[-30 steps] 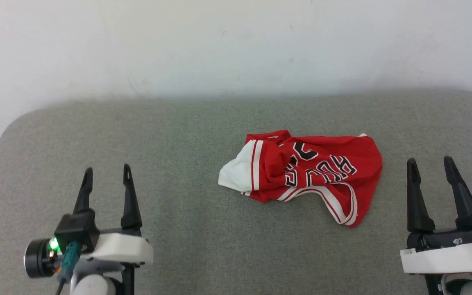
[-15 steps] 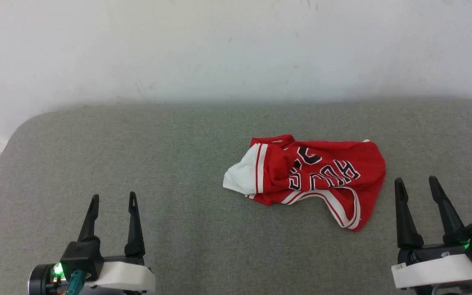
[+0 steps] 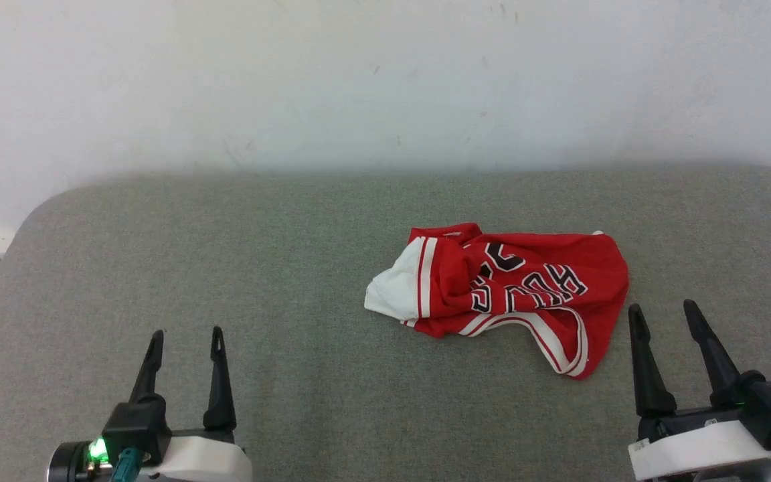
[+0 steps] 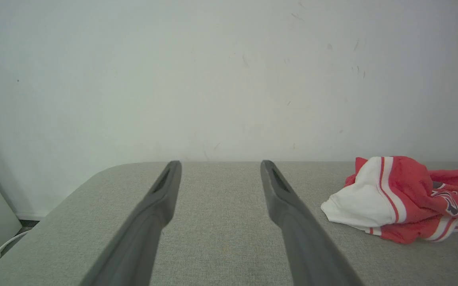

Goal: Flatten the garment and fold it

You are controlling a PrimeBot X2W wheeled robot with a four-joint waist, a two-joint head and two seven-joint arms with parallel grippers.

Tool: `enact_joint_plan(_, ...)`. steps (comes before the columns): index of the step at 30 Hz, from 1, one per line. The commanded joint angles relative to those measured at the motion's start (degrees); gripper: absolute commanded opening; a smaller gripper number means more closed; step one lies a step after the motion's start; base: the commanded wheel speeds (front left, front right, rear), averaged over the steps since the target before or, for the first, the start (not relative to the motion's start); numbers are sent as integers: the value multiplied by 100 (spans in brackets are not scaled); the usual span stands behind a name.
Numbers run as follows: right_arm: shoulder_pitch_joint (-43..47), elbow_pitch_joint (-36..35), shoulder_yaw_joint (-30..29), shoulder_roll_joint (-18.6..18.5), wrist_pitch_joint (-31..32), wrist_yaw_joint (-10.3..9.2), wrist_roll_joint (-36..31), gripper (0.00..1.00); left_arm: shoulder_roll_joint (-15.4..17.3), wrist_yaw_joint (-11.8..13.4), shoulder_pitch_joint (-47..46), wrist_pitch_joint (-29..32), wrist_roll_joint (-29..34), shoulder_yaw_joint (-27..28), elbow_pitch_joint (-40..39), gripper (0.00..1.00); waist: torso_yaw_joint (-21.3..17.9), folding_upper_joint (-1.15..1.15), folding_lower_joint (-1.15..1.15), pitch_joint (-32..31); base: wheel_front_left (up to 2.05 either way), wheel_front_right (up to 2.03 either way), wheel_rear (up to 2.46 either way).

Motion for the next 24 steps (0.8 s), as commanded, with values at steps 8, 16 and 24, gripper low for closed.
enact_joint_plan(8,47,0,-8,15,-27,-4,-104,100,-39,-200,-328,-27,86,94,134,100,16,0,0,44,0,0,0)
enact_joint_plan(16,-88,-51,-4,15,-27,-4,-166,100,318,-717,-1950,-27,206,-111,790,100,-32,0,0,271,0,0,0)
enact_joint_plan(24,-280,-73,7,15,-27,-4,-180,100,565,-1144,-3840,930,-154,-988,2551,100,-165,0,0,594,0,0,0)
